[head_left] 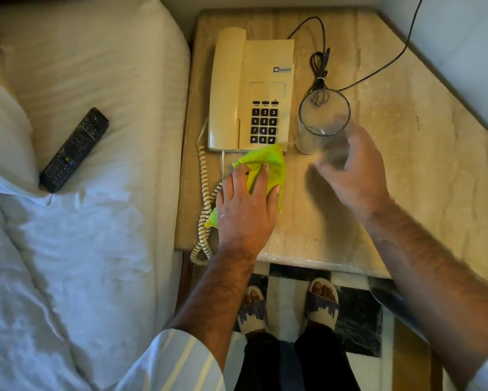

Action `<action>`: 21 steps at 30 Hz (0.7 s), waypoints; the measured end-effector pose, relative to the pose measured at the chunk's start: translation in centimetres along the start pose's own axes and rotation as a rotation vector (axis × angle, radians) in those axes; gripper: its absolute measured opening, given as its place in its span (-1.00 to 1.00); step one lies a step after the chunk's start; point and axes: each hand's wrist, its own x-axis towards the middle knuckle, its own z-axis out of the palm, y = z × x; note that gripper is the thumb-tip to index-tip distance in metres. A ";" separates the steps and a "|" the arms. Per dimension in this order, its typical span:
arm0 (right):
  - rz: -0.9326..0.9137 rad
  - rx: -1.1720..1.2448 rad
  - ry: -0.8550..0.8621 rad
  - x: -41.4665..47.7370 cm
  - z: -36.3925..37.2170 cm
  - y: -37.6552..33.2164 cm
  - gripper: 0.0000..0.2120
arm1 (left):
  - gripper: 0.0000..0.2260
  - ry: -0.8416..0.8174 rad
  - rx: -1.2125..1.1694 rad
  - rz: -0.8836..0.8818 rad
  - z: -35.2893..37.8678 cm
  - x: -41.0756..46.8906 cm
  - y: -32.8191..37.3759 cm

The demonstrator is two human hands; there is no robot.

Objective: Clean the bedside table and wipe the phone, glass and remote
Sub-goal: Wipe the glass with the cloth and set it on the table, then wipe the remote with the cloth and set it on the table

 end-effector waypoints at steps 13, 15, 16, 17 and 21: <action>-0.066 -0.662 0.097 -5.4 2.3 4.8 -0.22 | -0.55 0.463 -0.264 -0.068 -4.5 0.9 -5.5; -0.072 -0.672 0.096 -5.5 2.2 4.7 -0.22 | -0.58 0.559 -0.266 -0.190 -6.2 1.7 -9.7; -0.069 -0.674 0.093 -5.5 2.2 4.7 -0.22 | -0.57 0.565 -0.255 -0.264 -7.1 2.2 -11.9; -0.068 -0.672 0.094 -5.5 2.2 4.6 -0.22 | -0.54 0.542 -0.237 -0.344 -7.9 2.5 -14.0; -0.069 -0.670 0.102 -5.6 2.3 4.7 -0.21 | -0.40 0.348 -0.172 -0.576 -10.4 4.0 -20.4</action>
